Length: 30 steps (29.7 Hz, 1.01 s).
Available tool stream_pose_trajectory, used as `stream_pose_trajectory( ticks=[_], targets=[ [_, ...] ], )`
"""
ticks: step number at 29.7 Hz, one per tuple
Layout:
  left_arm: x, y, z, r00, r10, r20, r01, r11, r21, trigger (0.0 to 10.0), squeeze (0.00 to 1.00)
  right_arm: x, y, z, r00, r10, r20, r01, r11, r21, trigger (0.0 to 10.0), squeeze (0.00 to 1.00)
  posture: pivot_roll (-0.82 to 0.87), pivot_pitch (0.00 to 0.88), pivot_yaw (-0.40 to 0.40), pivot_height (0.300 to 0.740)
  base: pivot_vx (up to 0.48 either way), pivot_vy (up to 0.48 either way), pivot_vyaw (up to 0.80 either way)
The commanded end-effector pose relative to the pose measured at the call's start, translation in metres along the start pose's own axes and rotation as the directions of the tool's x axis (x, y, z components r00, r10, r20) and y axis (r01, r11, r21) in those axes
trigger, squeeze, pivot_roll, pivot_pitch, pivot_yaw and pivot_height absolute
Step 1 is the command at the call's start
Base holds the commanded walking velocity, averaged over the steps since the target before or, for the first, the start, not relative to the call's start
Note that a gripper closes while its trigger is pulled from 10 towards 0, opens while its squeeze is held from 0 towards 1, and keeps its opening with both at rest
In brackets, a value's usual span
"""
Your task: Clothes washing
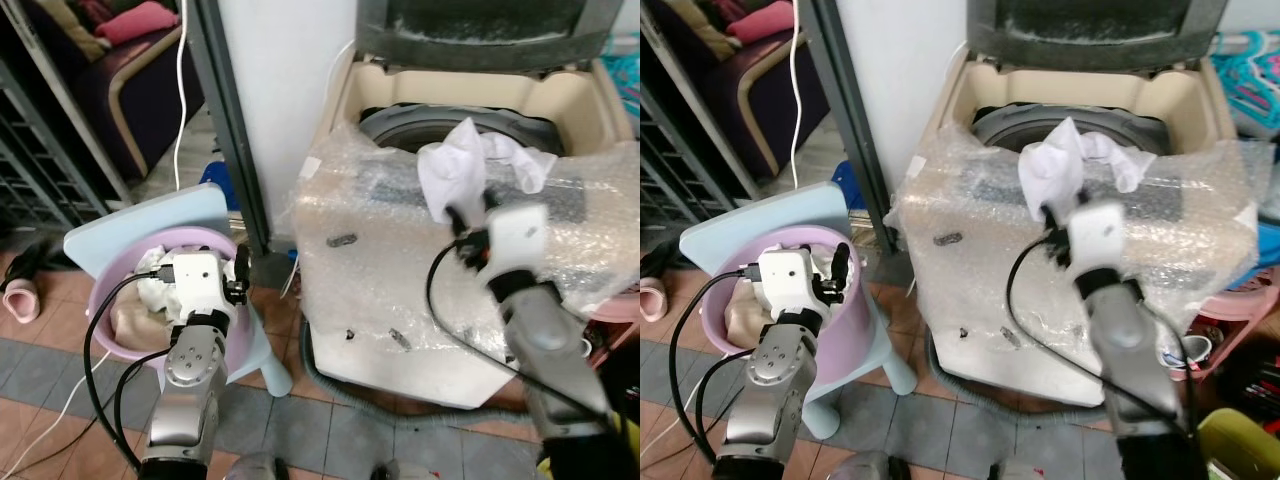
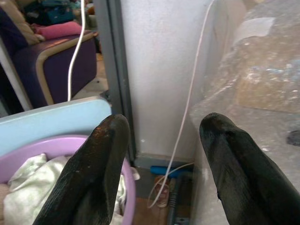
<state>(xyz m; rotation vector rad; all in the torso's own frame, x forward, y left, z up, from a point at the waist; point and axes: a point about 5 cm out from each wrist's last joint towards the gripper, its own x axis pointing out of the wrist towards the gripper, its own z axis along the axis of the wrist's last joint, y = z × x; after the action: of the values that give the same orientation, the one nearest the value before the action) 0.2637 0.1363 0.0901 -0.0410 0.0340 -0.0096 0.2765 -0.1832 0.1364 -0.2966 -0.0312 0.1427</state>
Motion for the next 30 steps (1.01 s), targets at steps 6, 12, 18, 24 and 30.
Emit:
stream_pose_trajectory(
  ticks=[6, 12, 18, 24, 30],
  targets=[
    [0.000, 0.002, 0.001, 1.000, 0.007, -0.007, -0.006, 1.000, 0.011, 10.0, 0.00, 0.047, -0.019, 0.018, 0.993, -0.115, -0.020, 0.113, 0.992, -0.050, 10.0, 0.00, -0.08, 0.000, 0.084, 0.740, 0.000, 0.000, 0.00],
    [0.000, 0.005, 0.001, 1.000, 0.025, -0.004, -0.025, 1.000, 0.016, 10.0, 0.00, 0.083, -0.039, 0.043, 0.984, -0.178, 0.010, 0.178, 0.981, -0.071, 10.0, 0.00, -0.07, 0.000, 0.075, 0.740, 0.000, 0.000, 0.00],
    [0.006, 0.005, 0.005, 1.000, 0.028, 0.011, -0.028, 0.999, 0.018, 10.0, 0.00, 0.107, -0.049, 0.072, 0.971, -0.235, 0.053, 0.237, 0.971, -0.034, 10.0, 0.00, -0.06, 0.000, 0.076, 0.740, 0.000, 0.000, 0.00],
    [0.004, 0.008, 0.007, 0.998, 0.061, 0.019, -0.061, 0.998, 0.014, 10.0, 0.00, 0.099, -0.054, 0.082, 0.957, -0.221, 0.187, 0.225, 0.974, -0.004, 10.0, 0.00, -0.05, 0.000, 0.055, 0.740, 0.000, 0.000, 0.00],
    [-0.001, 0.008, 0.003, 0.998, 0.061, 0.009, -0.061, 0.998, 0.015, 10.0, 0.00, 0.080, -0.040, 0.062, 0.967, -0.145, 0.207, 0.155, 0.987, -0.033, 10.0, 0.00, -0.06, 0.000, 0.060, 0.740, 0.000, 0.000, 0.00]
  ],
)
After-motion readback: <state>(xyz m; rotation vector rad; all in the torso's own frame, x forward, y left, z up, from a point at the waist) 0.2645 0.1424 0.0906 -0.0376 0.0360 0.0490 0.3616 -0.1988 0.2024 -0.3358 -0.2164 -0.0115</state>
